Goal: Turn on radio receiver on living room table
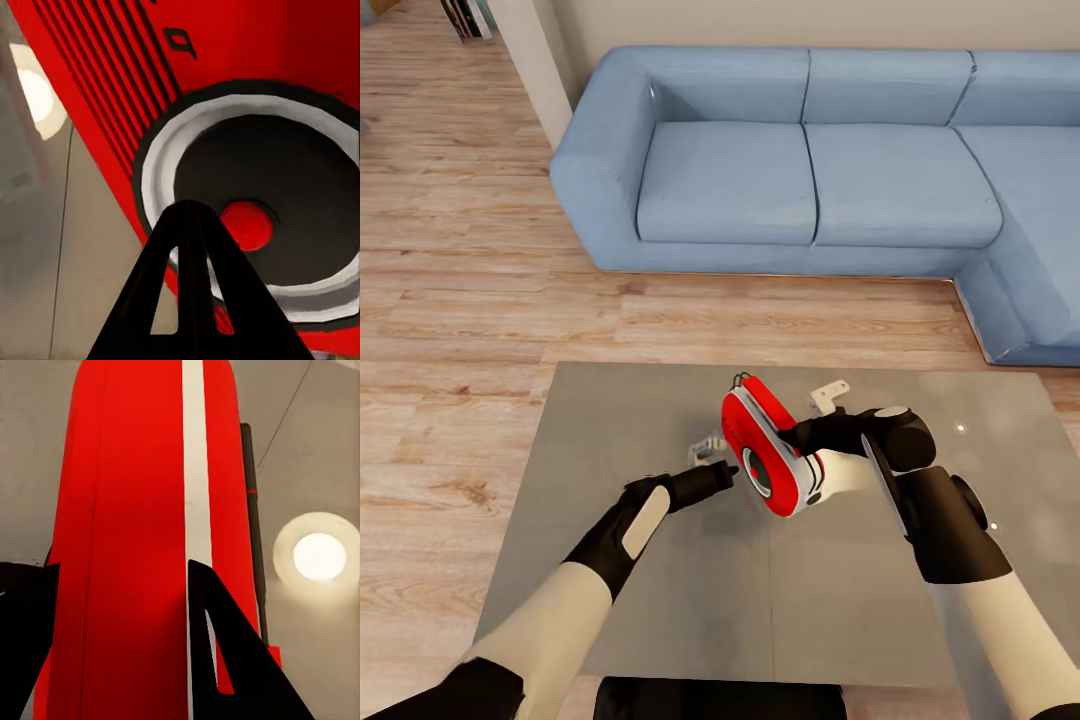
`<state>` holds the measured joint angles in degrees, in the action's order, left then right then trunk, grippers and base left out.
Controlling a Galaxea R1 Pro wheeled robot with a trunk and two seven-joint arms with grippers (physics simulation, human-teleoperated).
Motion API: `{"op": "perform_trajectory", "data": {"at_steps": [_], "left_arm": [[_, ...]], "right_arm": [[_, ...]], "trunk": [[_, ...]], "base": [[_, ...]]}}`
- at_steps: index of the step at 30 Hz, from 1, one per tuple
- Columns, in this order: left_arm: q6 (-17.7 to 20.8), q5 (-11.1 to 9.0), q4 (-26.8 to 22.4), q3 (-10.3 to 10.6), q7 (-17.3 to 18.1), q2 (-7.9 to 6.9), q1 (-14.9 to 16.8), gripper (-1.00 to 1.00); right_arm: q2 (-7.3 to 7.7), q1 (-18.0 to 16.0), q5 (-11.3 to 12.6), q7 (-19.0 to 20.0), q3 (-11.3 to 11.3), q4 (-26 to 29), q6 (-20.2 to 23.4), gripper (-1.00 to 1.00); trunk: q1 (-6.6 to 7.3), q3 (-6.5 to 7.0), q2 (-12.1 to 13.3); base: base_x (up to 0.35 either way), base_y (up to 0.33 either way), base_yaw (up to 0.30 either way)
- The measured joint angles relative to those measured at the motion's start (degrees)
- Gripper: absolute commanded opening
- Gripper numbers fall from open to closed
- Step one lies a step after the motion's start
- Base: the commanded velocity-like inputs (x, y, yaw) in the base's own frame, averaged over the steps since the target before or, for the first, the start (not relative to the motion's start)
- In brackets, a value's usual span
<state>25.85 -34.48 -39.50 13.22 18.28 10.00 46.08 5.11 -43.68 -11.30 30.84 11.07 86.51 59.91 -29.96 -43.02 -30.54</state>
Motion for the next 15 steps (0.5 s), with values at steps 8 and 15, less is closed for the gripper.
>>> {"op": "perform_trajectory", "data": {"at_steps": [8,15], "left_arm": [[-1.23,-3.33,1.94,1.71,0.0,0.0,0.04,-1.0],[-2.48,-8.63,2.22,6.12,0.0,0.0,0.06,-1.0]], "right_arm": [[-0.57,0.0,0.01,0.0,0.04,0.06,0.0,-1.0],[-0.7,0.0,-0.04,0.0,0.09,0.06,-0.01,-1.0]], "trunk": [[0.0,0.0,0.0],[0.0,0.0,0.0]], "base": [[0.0,0.0,0.0],[0.0,0.0,0.0]]}}
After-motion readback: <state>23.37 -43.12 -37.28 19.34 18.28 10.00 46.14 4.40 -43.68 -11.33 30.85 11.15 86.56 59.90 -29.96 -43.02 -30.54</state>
